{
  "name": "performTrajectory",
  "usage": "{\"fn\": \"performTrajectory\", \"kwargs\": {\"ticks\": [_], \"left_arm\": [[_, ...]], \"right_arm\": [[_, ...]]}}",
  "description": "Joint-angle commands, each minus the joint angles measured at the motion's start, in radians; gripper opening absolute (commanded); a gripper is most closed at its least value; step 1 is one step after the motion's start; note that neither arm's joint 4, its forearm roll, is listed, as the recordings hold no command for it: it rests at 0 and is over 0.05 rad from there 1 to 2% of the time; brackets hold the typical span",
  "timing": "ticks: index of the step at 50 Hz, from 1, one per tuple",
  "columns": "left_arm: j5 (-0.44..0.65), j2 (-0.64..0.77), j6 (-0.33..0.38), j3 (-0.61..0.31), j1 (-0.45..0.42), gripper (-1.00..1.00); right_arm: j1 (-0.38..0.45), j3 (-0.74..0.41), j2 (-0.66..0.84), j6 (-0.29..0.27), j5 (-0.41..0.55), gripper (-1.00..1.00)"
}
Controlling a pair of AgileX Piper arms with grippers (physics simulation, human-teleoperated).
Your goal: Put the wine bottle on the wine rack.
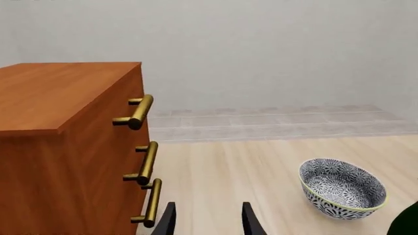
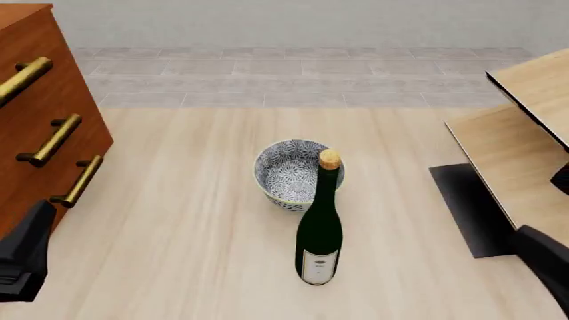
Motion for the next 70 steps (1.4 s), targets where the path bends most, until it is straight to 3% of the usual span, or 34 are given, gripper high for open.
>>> {"fn": "performTrajectory", "kwargs": {"ticks": [1,19,26,46,70], "left_arm": [[-0.007,0.0,0.003,0.002,0.0,1.0],[-0.023,0.0,0.018,-0.007,-0.004,1.0],[-0.016,0.001,0.022,-0.025,-0.004,1.0],[-0.007,0.002,0.03,-0.041,-0.008,1.0],[-0.005,0.001,0.028,-0.047,-0.002,1.0]], "right_arm": [[0.074,-0.011,0.067,-0.023,-0.061,1.0],[0.068,-0.014,0.188,-0.011,-0.194,1.0],[0.078,0.0,0.281,-0.011,-0.299,1.0],[0.101,0.008,0.496,0.005,-0.486,1.0],[0.113,-0.006,0.702,0.0,-0.645,1.0]]}}
